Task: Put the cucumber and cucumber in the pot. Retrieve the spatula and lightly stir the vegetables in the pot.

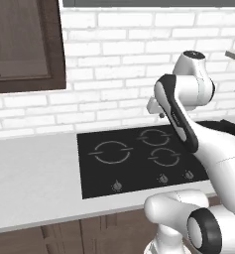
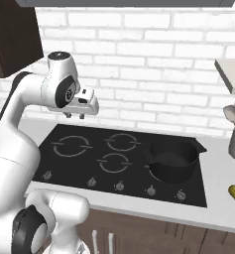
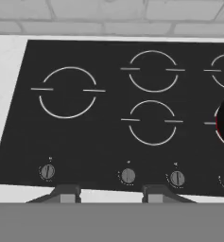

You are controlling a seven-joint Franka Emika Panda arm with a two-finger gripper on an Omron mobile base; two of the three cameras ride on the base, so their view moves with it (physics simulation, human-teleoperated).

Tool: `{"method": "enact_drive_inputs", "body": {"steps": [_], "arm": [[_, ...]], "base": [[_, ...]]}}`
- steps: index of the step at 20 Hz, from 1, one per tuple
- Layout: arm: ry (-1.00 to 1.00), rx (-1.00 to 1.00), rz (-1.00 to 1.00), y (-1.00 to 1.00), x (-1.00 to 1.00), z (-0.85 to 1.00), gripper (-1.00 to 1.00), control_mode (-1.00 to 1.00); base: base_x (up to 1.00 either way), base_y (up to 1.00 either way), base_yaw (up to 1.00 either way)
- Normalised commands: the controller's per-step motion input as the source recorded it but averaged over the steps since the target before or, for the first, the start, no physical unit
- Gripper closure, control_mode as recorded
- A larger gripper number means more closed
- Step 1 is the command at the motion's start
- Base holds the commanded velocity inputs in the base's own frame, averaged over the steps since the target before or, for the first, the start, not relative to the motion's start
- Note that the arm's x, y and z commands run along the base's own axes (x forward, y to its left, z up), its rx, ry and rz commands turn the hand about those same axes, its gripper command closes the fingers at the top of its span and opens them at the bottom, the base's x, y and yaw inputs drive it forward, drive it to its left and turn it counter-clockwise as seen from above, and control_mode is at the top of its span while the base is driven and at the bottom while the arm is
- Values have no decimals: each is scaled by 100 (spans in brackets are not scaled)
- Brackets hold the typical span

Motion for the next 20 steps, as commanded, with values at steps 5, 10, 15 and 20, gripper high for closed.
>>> {"method": "enact_drive_inputs", "body": {"steps": [5, 10, 15, 20], "arm": [[1, 0, 1, 3, -11, 0, -100, -100], [-3, 0, 4, 9, -75, 0, -100, -100], [-4, 1, -9, 4, -94, -4, -100, -100], [-6, 0, -12, 1, -84, -11, -100, -100]], "base": [[0, 0, 0], [0, 0, 0], [0, 0, 0], [0, 0, 0]]}}
